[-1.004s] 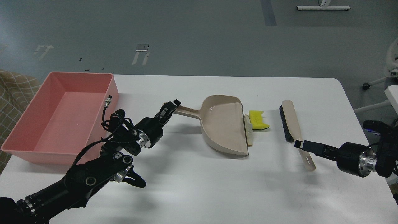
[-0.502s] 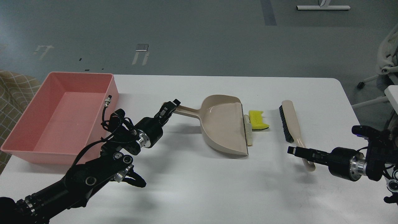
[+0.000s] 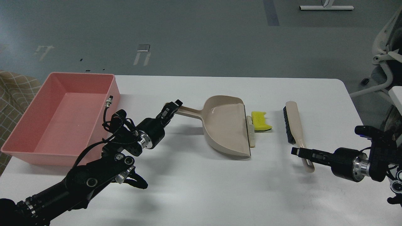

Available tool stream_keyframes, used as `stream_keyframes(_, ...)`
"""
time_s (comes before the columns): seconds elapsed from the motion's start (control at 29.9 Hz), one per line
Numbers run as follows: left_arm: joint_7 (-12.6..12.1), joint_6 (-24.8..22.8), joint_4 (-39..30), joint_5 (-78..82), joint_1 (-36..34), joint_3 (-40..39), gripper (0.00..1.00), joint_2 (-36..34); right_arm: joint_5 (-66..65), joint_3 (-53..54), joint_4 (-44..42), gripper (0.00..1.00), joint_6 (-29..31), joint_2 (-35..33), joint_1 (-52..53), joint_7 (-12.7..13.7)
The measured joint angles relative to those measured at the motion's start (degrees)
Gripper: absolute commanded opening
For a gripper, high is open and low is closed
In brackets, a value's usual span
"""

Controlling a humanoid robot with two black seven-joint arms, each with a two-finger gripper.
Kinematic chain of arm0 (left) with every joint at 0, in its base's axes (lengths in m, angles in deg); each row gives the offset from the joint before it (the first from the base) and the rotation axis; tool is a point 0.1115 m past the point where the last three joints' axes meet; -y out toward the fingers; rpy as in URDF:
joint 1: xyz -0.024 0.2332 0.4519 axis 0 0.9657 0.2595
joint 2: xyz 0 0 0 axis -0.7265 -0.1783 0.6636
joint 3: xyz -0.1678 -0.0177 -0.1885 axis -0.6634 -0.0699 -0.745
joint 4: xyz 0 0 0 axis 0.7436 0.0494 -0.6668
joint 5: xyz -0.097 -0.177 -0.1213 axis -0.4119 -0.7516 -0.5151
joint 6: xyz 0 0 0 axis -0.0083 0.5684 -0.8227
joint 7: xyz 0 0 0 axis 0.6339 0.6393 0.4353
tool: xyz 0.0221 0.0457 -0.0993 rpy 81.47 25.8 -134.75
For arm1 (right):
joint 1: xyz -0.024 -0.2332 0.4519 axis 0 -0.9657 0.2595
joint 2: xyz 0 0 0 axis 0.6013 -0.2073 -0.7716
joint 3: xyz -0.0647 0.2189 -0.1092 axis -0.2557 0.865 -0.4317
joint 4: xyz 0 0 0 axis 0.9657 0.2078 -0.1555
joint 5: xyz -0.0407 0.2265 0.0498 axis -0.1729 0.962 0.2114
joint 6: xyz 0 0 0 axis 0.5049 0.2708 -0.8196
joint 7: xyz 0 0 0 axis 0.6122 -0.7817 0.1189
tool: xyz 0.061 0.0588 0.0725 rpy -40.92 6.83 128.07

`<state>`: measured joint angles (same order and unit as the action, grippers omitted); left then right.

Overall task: Sweep and dump garbage into bin
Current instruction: 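Sweep the yellow sponge and white scrap into the dustpan with the brush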

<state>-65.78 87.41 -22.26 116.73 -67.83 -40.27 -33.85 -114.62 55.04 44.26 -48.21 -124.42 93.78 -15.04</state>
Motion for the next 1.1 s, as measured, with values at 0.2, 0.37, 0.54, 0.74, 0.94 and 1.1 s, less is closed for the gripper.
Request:
stream_keyframes(0.2,0.0,0.05,-0.14,0.0,-0.03,-0.05,0.0,-0.16,0.16,0.0,0.16,0.0,0.4,-0.34,-0.05,1.33)
stream_keyframes(0.37,-0.08,0.05,-0.14,0.0,-0.09,-0.06,0.0,-0.17,0.17,0.0,0.19,0.0,0.52,-0.34,-0.05,1.52)
stream_keyframes(0.54,-0.09,0.08,-0.15,0.0,-0.09,-0.06,0.0,-0.1,0.1,0.0,-0.25,0.0,0.53,-0.09,0.49,2.6)
stream_keyframes(0.74,-0.09,0.06,-0.18,0.0,-0.09,-0.06,0.0,-0.15,0.1,0.01,-0.38,0.0,0.52,2.46,0.19,2.94)
stream_keyframes(0.94,-0.09,0.02,-0.36,0.0,-0.02,-0.06,0.0,-0.29,0.15,0.06,-0.05,0.0,0.53,10.28,0.23,2.95)
stream_keyframes(1.1,-0.09,0.02,-0.43,0.0,-0.02,-0.06,0.0,-0.35,0.31,0.31,0.14,0.0,0.88,13.09,0.97,2.6)
